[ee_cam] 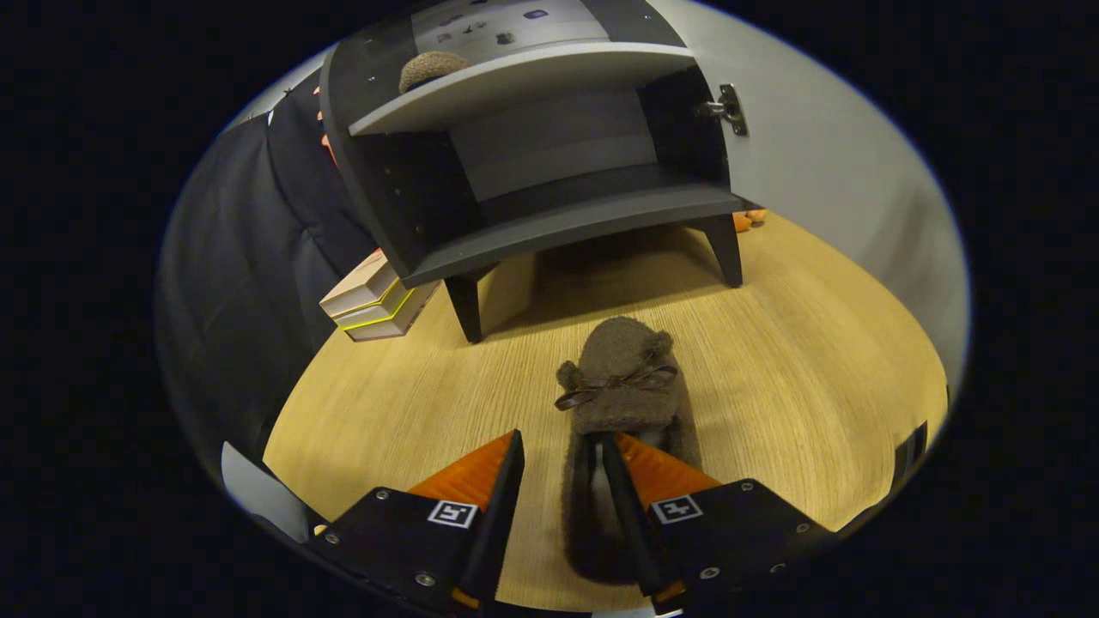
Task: Open the shoe cabinet door, grab the shoes and put them into the shoe cabinet, then close the shoe cabinet door.
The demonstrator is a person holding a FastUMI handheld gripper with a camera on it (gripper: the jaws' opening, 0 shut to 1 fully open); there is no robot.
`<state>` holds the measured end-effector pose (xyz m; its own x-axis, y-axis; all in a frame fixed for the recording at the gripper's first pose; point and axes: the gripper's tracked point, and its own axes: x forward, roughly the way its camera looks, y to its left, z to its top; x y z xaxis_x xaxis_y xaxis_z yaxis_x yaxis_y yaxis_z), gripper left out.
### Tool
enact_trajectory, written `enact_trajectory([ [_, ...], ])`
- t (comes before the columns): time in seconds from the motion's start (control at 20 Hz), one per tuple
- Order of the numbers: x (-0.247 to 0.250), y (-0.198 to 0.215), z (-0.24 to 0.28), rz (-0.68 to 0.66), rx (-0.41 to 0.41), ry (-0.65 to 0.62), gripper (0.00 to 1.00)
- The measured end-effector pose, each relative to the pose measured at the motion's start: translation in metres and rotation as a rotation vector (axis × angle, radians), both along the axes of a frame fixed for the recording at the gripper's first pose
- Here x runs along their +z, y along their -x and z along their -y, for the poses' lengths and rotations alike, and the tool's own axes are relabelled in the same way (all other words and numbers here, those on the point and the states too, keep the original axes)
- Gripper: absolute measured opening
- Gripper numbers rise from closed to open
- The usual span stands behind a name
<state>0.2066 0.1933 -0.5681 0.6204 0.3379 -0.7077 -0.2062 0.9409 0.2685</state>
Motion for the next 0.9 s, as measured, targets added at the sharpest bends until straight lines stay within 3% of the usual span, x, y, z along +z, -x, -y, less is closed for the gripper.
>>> enact_trajectory([
  [0.35,-0.023,-0.024,0.001,-0.024,-0.023,0.045,0.16],
  [0.45,-0.022,-0.027,0.001,-0.040,-0.034,0.042,0.10],
  [0.9,0.032,-0.029,0.013,-0.018,-0.041,0.031,0.03],
])
